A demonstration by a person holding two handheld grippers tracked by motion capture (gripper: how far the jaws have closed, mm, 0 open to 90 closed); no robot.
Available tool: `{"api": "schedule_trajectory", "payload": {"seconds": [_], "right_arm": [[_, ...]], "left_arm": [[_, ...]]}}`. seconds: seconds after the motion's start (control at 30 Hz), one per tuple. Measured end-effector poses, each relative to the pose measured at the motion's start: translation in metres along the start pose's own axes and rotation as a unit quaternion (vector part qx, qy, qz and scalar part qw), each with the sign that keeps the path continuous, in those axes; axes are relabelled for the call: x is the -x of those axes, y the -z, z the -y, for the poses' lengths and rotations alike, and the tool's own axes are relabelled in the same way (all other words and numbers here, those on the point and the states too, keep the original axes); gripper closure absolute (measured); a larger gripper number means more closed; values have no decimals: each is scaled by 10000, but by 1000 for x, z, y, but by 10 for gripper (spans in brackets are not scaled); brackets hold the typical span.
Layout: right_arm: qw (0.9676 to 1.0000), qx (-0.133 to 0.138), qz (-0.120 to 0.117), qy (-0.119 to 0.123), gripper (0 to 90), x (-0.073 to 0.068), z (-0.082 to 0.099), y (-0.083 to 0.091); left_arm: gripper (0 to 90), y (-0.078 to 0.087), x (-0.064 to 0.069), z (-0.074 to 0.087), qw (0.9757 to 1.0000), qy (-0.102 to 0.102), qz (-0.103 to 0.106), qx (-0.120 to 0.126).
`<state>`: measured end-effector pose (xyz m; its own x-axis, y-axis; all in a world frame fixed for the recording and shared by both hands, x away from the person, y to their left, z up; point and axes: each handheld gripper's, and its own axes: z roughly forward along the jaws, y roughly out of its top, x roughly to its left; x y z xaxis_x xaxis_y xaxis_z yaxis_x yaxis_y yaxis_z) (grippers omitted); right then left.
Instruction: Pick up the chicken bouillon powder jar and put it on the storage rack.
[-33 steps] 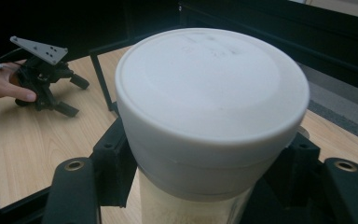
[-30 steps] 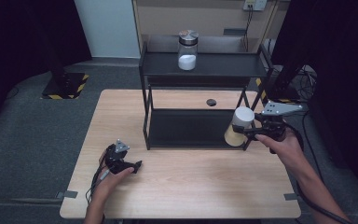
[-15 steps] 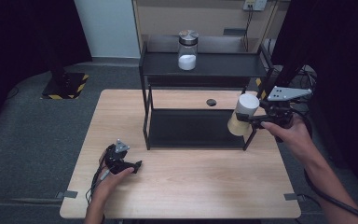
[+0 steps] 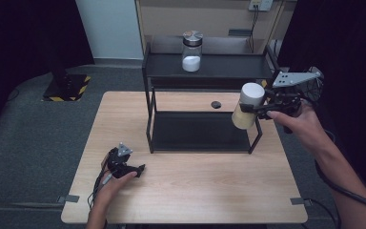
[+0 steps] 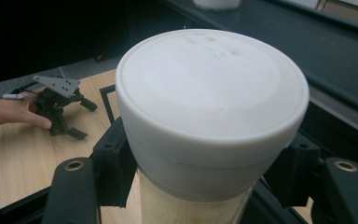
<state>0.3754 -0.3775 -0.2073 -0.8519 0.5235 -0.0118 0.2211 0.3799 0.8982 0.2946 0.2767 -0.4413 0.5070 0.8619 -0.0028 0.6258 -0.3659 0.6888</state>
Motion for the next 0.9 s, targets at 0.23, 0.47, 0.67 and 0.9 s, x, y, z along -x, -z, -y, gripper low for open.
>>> {"api": "schedule_trajectory", "payload": {"seconds": [0.23, 0.47, 0.67, 0.9], "right_arm": [[10000, -23, -7, 28, 359, 2, -24, 9], [10000, -55, -32, 19, 359, 7, -46, 17], [9999, 60, -118, 20, 359, 16, -55, 22], [9998, 107, -141, 68, 359, 24, -66, 23]], "left_arm": [[0, 0, 0, 0, 10000, -1, 0, -1], [0, 0, 0, 0, 10000, -1, 0, -1], [0, 0, 0, 0, 10000, 1, 0, 1], [0, 0, 0, 0, 10000, 3, 1, 2]]}}
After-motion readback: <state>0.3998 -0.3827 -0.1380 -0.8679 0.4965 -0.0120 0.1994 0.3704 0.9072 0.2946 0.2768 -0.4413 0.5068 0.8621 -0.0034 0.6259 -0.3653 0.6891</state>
